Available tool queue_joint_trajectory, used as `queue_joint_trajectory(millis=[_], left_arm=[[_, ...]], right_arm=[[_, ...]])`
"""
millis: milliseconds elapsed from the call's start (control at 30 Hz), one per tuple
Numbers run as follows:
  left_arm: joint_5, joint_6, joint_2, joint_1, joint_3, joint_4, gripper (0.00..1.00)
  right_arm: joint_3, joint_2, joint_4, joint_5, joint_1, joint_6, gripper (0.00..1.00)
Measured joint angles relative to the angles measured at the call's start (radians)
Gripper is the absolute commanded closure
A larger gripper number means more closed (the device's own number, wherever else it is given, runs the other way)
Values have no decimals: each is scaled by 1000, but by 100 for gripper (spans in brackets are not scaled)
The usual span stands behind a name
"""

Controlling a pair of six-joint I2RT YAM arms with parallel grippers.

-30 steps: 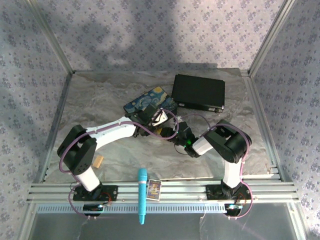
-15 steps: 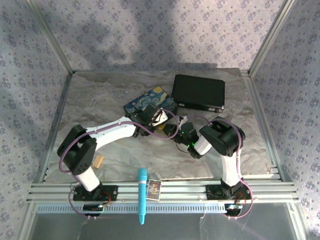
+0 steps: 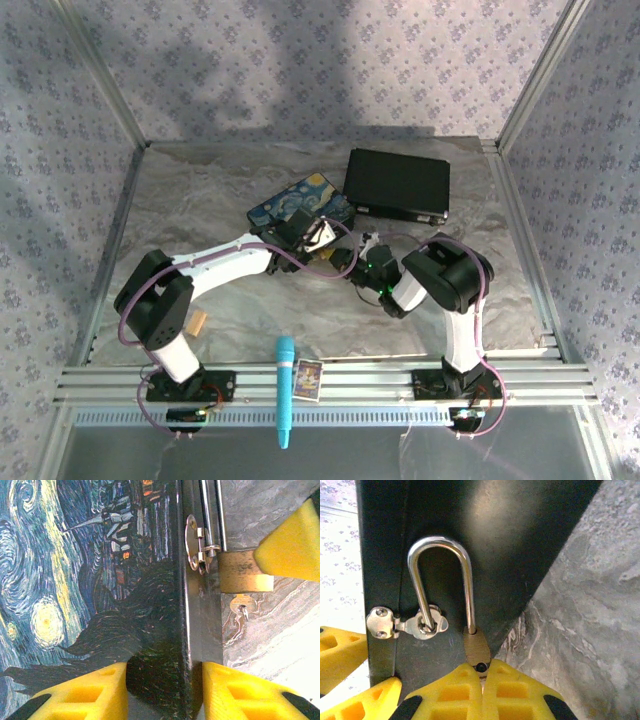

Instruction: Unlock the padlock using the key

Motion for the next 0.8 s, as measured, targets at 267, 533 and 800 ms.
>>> queue_joint_trajectory(millis=[267, 533, 800], left_arm=[[0, -6, 1, 0, 0, 0, 60], [0, -7, 1, 0, 0, 2, 60], [0, -8, 1, 0, -1, 4, 60]], right_arm=[[-19, -17, 4, -11, -7, 0, 100], [-29, -17, 16, -50, -35, 13, 100], [-22, -15, 15, -60, -37, 18, 100]])
